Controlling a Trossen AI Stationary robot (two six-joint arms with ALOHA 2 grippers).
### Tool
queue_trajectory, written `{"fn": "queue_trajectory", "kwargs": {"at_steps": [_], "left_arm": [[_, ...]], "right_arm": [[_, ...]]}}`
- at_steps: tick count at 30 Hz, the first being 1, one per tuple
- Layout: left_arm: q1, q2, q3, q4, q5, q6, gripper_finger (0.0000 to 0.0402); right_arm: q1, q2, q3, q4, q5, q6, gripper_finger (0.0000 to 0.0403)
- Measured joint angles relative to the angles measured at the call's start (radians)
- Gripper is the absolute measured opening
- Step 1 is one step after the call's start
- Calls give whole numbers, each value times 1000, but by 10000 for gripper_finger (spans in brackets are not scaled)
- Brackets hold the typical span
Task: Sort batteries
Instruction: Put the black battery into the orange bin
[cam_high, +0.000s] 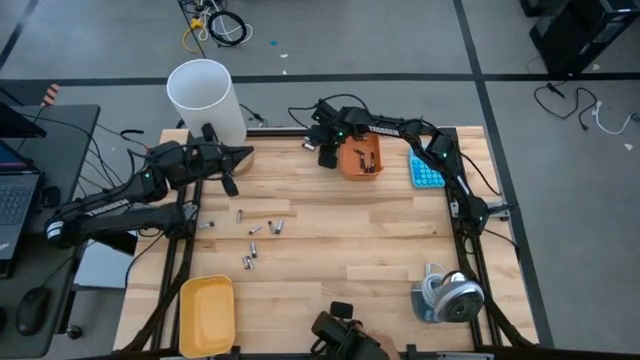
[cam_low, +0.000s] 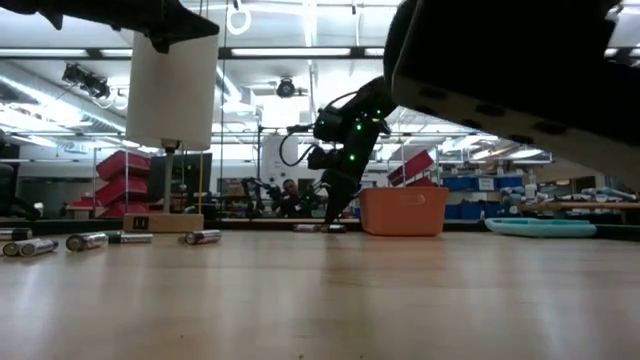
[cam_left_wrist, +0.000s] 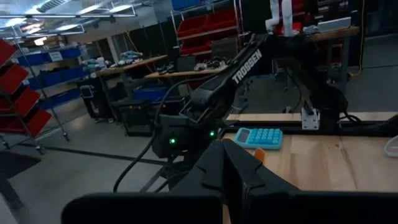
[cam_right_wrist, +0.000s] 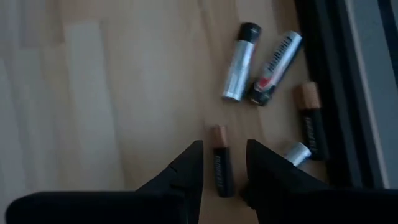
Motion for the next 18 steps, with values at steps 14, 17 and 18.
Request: {"fn": "queue_trajectory", "kwargs": {"at_steps": [14,17,18], "left_arm": [[0,-2,0,21,0,-2,1],[0,-2,0,22,0,-2,1],[0,-2,0,23,0,-1,1]], "right_arm": [[-18,35,8,-26,86,-72,107],[-18,35,9,-26,90,-72,106],[-18,35,9,-26,89,-72,106]]}}
